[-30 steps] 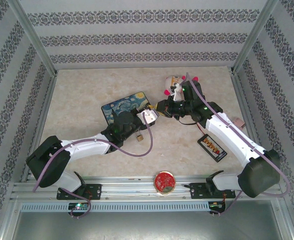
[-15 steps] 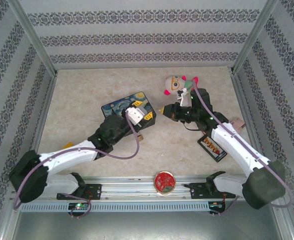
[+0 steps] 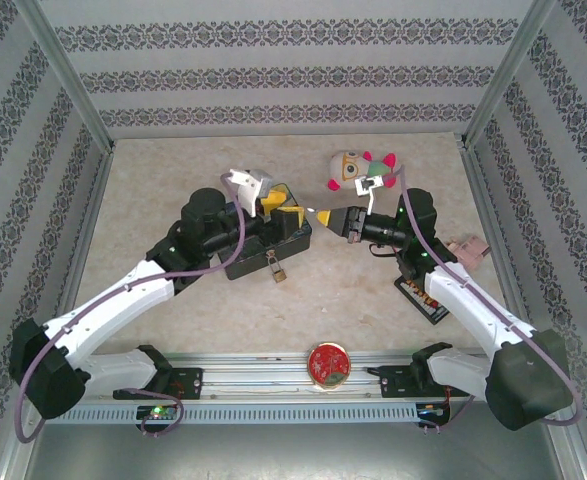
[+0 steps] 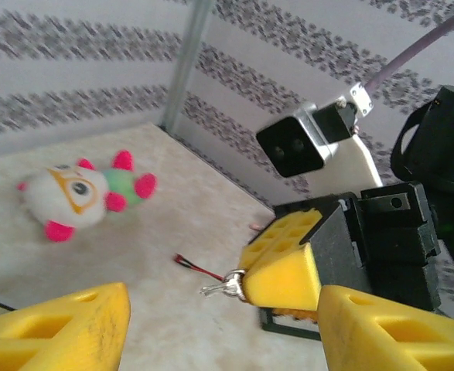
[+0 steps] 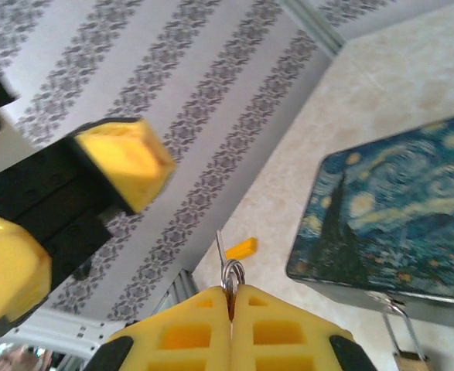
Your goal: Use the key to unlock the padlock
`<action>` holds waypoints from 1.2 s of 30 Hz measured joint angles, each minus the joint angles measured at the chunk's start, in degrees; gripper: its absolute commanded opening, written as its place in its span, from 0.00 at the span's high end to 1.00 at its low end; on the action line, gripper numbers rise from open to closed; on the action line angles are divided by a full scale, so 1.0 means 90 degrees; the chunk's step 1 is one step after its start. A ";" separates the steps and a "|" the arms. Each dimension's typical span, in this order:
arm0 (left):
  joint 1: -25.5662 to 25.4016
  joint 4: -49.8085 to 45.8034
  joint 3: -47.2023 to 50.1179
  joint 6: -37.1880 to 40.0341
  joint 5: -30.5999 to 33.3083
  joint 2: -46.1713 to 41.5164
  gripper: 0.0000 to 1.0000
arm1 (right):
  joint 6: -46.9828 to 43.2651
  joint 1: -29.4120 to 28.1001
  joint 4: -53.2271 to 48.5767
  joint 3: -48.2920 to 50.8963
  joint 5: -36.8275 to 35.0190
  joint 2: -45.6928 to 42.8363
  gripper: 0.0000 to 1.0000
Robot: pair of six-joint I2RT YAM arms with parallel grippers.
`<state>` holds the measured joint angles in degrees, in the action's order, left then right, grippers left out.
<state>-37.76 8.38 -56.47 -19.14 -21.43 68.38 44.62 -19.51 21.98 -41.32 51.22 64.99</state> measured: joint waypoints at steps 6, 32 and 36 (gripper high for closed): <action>0.0107 -0.0192 -0.0056 -0.0595 -0.0665 0.0177 0.38 | 0.0024 -0.0282 0.0471 0.0000 0.0209 -0.0022 1.00; 0.0741 0.1319 0.0498 -0.2050 -0.2147 0.0374 0.86 | 0.0556 -0.0352 0.1120 0.0000 0.0274 0.0202 1.00; 0.0741 0.1399 0.0500 -0.2062 -0.2154 0.0374 0.86 | 0.0573 -0.0364 0.1141 0.0000 0.0272 0.0214 1.00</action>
<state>-31.09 20.97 -51.96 -37.69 -40.82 71.75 49.78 -22.79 32.25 -41.32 53.67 66.92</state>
